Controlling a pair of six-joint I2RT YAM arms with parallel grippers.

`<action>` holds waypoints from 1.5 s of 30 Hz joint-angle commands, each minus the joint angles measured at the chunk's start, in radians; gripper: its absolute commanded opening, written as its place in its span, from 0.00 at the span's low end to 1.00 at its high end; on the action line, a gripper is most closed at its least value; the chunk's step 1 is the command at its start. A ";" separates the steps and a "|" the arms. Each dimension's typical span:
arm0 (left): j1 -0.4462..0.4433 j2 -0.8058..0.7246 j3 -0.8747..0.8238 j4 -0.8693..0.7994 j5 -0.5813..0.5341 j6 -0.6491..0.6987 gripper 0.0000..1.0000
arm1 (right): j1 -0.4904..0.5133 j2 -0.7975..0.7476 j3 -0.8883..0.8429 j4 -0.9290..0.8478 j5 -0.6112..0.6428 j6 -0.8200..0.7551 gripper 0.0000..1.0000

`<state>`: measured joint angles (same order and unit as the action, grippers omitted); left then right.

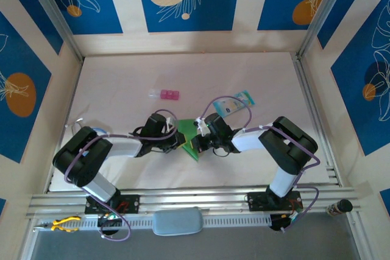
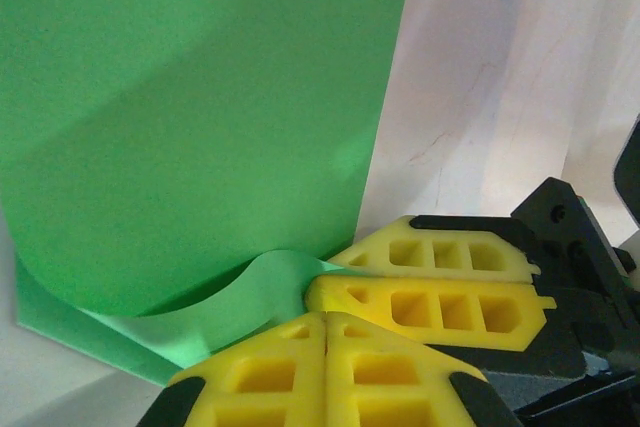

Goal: Fold a paper plane with a square sheet of paper (pick it up from the middle)
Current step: Third fold the triangle at the center of the table.

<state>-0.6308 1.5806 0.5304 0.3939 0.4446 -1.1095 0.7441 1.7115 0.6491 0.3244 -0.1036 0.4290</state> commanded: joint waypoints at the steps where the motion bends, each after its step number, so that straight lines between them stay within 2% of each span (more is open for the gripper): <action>1: -0.009 0.018 -0.016 0.034 0.014 -0.012 0.00 | 0.005 0.025 -0.012 -0.038 0.030 0.004 0.02; 24: -0.009 0.105 -0.052 0.036 -0.020 0.013 0.01 | 0.008 -0.004 0.008 -0.058 0.009 0.008 0.04; 32: -0.009 0.098 -0.047 0.020 -0.024 0.020 0.01 | -0.010 -0.170 0.016 -0.178 0.026 0.088 0.34; 35: -0.011 0.097 -0.041 0.015 -0.030 0.025 0.01 | -0.025 -0.236 0.008 -0.235 0.016 0.139 0.38; 37: -0.014 0.097 -0.038 0.010 -0.035 0.025 0.01 | -0.026 -0.262 0.015 -0.278 -0.024 0.160 0.37; 43: -0.021 0.092 -0.031 -0.007 -0.042 0.036 0.01 | -0.005 -0.235 0.041 -0.311 -0.205 0.305 0.15; 45: -0.021 0.090 -0.029 -0.013 -0.044 0.040 0.01 | 0.018 -0.207 0.055 -0.321 -0.222 0.325 0.11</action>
<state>-0.6353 1.6524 0.5041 0.4599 0.4397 -1.0977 0.7368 1.4750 0.6697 0.0544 -0.2256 0.6754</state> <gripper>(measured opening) 0.061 0.120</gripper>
